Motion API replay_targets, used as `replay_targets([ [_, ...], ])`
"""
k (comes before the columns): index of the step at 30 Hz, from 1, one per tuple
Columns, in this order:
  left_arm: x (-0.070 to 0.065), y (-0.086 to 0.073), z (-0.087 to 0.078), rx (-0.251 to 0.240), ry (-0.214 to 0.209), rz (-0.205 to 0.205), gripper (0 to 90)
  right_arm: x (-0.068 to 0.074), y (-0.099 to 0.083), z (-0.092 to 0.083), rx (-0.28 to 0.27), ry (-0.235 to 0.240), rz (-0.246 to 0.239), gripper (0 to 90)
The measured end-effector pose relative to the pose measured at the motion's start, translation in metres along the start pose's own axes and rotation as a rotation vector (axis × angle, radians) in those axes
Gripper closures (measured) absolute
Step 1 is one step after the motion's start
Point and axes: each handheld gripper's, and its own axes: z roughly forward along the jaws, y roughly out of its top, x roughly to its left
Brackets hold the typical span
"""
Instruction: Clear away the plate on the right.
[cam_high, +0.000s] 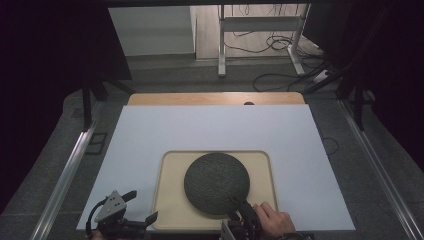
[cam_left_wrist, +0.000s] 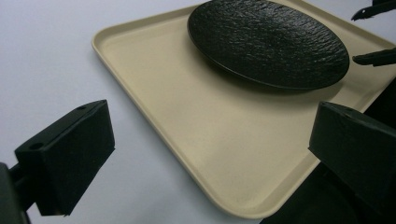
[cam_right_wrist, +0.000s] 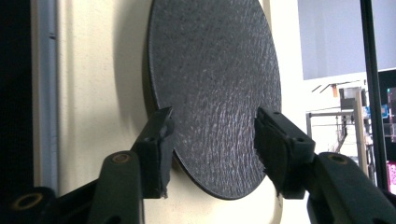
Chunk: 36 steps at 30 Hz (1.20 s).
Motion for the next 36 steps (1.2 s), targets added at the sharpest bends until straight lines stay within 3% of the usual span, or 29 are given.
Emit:
replay_targets([
  [16, 0.000, 0.000, 0.001, 0.007, -0.001, 0.000, 0.0, -0.009, -0.011, 0.002, -0.008, 0.013, 0.082, 38.5],
  [36, 0.000, -0.001, 0.002, 0.016, -0.005, 0.001, 0.0, -0.024, -0.029, 0.000, -0.038, 0.058, 0.234, 32.9],
])
